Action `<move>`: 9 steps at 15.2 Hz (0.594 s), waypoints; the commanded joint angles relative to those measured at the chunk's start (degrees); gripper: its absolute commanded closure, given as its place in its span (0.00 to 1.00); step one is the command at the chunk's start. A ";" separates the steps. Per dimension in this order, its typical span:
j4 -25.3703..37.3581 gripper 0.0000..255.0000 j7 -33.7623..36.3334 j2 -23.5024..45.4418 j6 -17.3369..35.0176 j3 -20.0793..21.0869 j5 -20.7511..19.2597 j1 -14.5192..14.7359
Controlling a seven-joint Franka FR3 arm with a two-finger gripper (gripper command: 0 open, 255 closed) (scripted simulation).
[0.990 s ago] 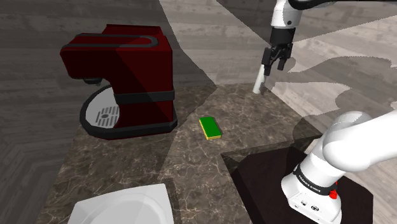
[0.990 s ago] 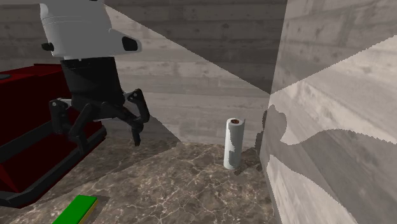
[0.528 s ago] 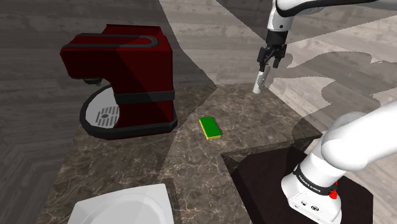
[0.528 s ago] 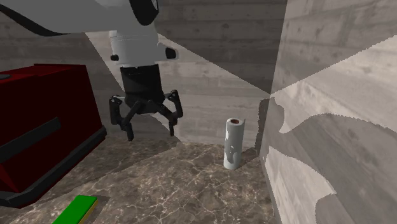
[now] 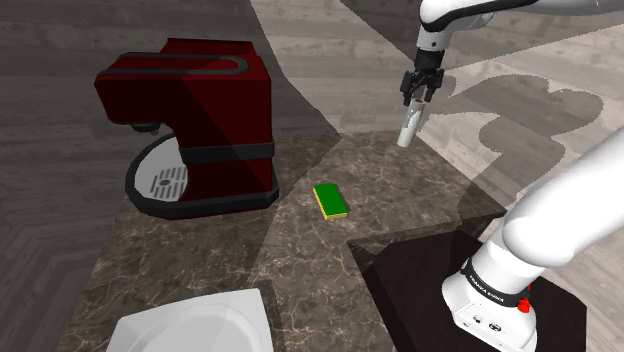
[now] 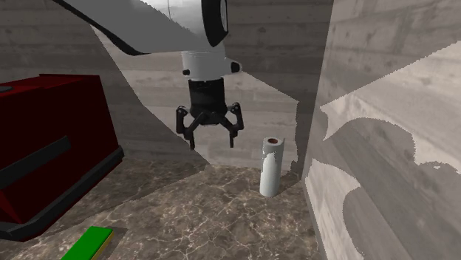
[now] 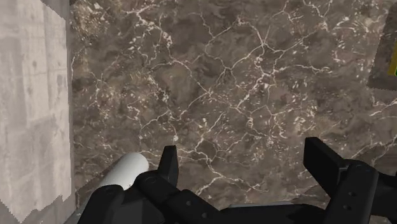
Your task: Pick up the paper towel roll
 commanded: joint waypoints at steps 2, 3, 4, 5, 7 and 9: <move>4.16 0.00 -2.39 5.25 1.85 -2.47 1.64 -1.15; 5.75 0.00 -3.19 7.15 2.34 -3.21 2.40 -1.55; 7.40 0.00 -4.01 9.09 2.77 -3.92 3.25 -1.99; 9.13 0.00 -4.84 11.06 3.14 -4.60 4.17 -2.46; 12.79 0.00 -6.53 15.09 3.67 -5.80 6.23 -3.60; 16.76 0.00 -8.22 19.25 3.89 -6.79 8.51 -5.00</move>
